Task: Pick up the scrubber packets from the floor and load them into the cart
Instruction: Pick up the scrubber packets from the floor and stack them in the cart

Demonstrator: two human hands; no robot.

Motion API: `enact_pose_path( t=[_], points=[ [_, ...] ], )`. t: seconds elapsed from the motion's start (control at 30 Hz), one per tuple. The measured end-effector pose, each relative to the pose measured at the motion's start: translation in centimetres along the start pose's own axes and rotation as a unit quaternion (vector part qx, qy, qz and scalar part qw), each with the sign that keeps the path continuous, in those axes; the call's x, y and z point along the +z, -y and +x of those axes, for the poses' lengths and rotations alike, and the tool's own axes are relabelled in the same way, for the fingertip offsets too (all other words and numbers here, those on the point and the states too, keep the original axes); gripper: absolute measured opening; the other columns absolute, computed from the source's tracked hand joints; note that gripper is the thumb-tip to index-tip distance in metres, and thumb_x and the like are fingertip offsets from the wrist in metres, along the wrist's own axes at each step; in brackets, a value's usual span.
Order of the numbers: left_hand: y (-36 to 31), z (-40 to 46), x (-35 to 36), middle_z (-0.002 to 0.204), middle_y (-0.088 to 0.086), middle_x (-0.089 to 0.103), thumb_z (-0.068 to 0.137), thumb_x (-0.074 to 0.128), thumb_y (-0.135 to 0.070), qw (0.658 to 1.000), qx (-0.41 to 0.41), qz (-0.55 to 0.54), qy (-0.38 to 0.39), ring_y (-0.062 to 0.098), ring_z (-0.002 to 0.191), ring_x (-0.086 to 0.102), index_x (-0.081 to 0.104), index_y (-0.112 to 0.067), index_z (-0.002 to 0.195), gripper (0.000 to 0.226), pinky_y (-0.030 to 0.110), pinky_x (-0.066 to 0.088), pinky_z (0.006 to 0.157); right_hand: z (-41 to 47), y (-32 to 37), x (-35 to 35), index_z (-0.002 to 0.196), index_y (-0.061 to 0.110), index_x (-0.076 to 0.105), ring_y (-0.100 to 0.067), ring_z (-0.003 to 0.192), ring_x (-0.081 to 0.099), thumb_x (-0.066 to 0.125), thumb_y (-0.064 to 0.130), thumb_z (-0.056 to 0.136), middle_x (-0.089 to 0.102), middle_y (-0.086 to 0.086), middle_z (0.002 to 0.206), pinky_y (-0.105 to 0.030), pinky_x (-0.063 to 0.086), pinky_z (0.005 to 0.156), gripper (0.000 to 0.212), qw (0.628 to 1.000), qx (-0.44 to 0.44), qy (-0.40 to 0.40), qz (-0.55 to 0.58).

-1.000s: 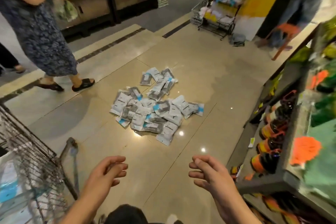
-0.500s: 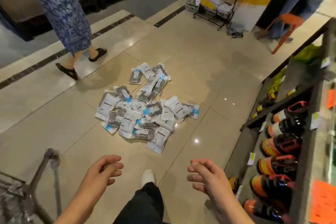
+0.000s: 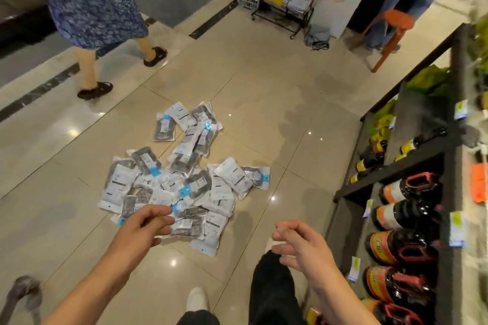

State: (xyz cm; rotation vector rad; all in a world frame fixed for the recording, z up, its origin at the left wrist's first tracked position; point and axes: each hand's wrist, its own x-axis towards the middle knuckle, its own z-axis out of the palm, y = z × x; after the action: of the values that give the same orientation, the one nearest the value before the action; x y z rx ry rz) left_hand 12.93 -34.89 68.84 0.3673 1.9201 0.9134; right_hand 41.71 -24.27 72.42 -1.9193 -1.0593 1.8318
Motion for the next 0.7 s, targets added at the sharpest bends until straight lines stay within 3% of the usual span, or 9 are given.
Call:
enact_pose_path(
  t=[0.23,0.37,0.53,0.7],
  points=[
    [-6.1,4.5,7.8,0.104,0.004,0.078,0.1,0.062,-0.011,0.997,-0.039,-0.035,-0.053,0.023,0.098,0.073,0.073,-0.02,0.107,0.016,0.038,0.052,0.083,10.5,8.7,-4.4,0.104,0.018,0.074,-0.028,0.092,0.075,0.063,0.017,0.1,0.078,-0.007,0.101,-0.046,0.059,0.091,0.011,0.997,-0.007,0.052,-0.06],
    [-8.8,6.0,12.0,0.1,0.009,0.078,0.097,0.065,-0.01,0.992,-0.071,-0.074,-0.075,0.026,0.094,0.072,0.074,-0.016,0.103,0.012,0.038,0.049,0.08,15.9,12.8,-6.5,0.101,0.02,0.074,-0.021,0.084,0.074,0.065,0.02,0.099,0.078,-0.006,0.098,-0.036,0.055,0.079,0.01,0.99,-0.01,0.096,-0.103],
    [-10.6,9.1,14.9,0.1,0.008,0.079,0.098,0.065,-0.013,0.982,-0.108,-0.12,-0.097,0.024,0.092,0.072,0.073,-0.016,0.106,0.012,0.038,0.048,0.081,21.7,17.0,-6.9,0.096,0.025,0.075,-0.027,0.092,0.075,0.065,0.021,0.099,0.078,-0.002,0.096,-0.035,0.054,0.078,0.01,0.982,-0.005,0.117,-0.148],
    [-11.3,16.0,16.6,0.103,0.01,0.078,0.099,0.064,-0.011,0.974,-0.138,-0.147,-0.105,0.026,0.096,0.072,0.071,-0.013,0.109,0.013,0.037,0.049,0.081,28.5,20.0,-5.1,0.096,0.024,0.076,-0.017,0.082,0.075,0.069,0.021,0.096,0.076,-0.003,0.101,-0.022,0.053,0.068,0.007,0.973,0.003,0.121,-0.194]
  ],
)
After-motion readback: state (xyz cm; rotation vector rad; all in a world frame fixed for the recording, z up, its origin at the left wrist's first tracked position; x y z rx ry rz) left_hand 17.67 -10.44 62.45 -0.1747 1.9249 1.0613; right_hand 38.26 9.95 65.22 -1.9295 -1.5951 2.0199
